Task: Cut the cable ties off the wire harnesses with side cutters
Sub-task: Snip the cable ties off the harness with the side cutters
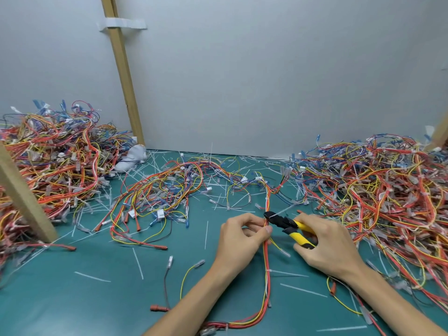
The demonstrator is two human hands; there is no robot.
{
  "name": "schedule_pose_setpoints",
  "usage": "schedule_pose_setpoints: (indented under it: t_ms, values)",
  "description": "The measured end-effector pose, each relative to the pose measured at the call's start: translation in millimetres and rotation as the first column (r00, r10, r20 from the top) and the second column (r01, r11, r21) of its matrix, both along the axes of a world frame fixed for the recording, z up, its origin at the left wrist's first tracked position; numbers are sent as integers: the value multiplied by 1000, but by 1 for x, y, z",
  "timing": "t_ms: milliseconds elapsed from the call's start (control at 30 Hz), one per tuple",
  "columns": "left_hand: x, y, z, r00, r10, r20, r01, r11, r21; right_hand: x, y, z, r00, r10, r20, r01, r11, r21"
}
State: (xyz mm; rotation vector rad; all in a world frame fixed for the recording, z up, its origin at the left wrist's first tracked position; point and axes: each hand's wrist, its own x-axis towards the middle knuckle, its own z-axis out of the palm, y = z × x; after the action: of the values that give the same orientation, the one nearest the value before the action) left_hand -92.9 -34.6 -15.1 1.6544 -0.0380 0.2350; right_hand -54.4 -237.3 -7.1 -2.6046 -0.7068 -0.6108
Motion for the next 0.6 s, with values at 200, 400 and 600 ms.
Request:
schedule_pose_setpoints:
  t_ms: [200,400,600]
  values:
    - [1,1,1,1000,6,5,-6,1000,1,-1,2,0,1000,-21,20,21,1000,-4]
    - [3,2,-1,1000,8,6,-8,1000,12,1,3,1,999,-13,33,13,1000,0]
    - [4,2,-2,1000,-4,8,4,1000,-16,3,0,-2,998,-23,53,22,1000,15]
